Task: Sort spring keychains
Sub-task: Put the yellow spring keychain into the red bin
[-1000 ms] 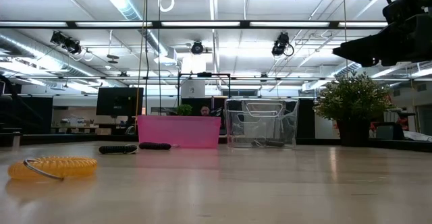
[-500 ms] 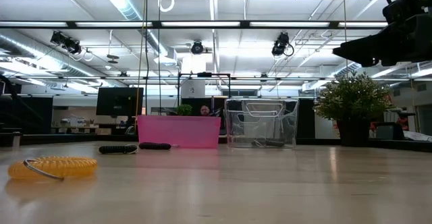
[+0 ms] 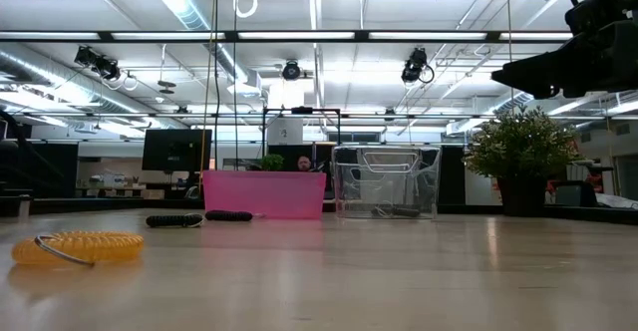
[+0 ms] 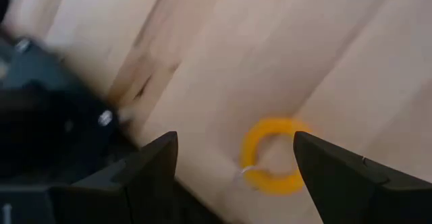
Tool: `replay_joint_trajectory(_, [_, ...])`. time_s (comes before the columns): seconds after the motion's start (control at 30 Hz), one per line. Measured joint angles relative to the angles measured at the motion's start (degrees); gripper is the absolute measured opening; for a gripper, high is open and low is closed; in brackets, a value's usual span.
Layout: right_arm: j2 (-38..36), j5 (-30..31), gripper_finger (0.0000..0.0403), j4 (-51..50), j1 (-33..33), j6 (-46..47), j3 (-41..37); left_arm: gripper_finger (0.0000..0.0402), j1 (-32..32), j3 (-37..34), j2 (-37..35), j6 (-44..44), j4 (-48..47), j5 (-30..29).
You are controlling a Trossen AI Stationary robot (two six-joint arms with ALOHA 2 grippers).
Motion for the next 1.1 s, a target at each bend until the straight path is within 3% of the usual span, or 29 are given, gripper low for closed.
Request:
replay_joint_trajectory(0.53, [-0.02, 0.0, 0.0208, -0.02, -0.02, 0.0, 0.0, 0.0297, -3.79, -0.33, 1.39, -8.01, 0.53, -1.04])
replay_joint_trajectory(0.67, [-0.02, 0.0, 0.0208, -0.02, -0.02, 0.0, 0.0, 0.0283, -3.69, -5.6, 1.36, -8.03, 6.47, -0.17])
replay_joint_trajectory(0.83, [-0.02, 0.0, 0.0208, -0.02, 0.0, 0.0, 0.0, 0.0258, -2.39, -13.41, 0.43, -8.07, 15.98, 6.42])
replay_joint_trajectory(1.1, [-0.02, 0.01, 0.0208, 0.0, 0.0, 0.01, 0.0, 0.022, -2.17, -14.22, -3.54, -7.79, 18.6, 2.25])
